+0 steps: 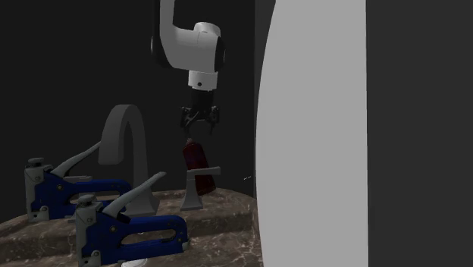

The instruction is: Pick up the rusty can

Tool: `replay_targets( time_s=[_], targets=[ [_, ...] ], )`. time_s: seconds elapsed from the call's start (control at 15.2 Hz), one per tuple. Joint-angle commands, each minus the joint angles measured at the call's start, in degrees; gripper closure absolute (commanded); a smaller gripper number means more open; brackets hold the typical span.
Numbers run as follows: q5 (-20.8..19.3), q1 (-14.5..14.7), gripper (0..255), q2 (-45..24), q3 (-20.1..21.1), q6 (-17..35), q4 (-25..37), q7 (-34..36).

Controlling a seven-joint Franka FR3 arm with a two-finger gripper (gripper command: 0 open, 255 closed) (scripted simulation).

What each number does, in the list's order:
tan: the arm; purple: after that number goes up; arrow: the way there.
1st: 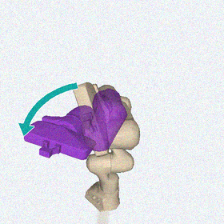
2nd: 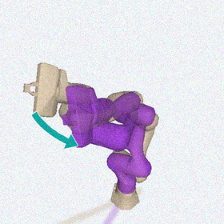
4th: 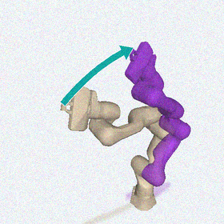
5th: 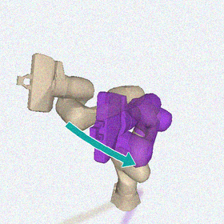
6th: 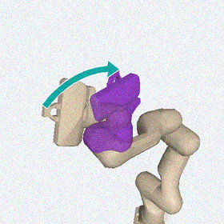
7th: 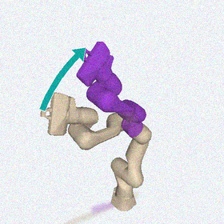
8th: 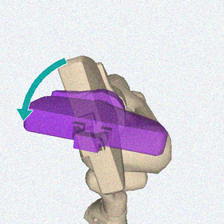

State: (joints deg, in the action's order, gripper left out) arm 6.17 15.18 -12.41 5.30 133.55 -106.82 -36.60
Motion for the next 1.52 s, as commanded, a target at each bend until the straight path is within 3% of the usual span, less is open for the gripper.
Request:
replay_targets(
  time_s=[0.0,0.59,0.66,1.45],
  targets=[
    [-0.2,0.5,0,-2.0,0.5,0.2,2.1,-0.8],
    [0.0,0.5,0,-4.4,0.6,5.3,-0.6,-1.4],
    [0.0,0.5,255,-4.4,0.6,5.3,-0.6,-1.4],
    [-0.1,0.5,255,-3.4,0.5,3.3,0.4,-1.1]
  ],
)
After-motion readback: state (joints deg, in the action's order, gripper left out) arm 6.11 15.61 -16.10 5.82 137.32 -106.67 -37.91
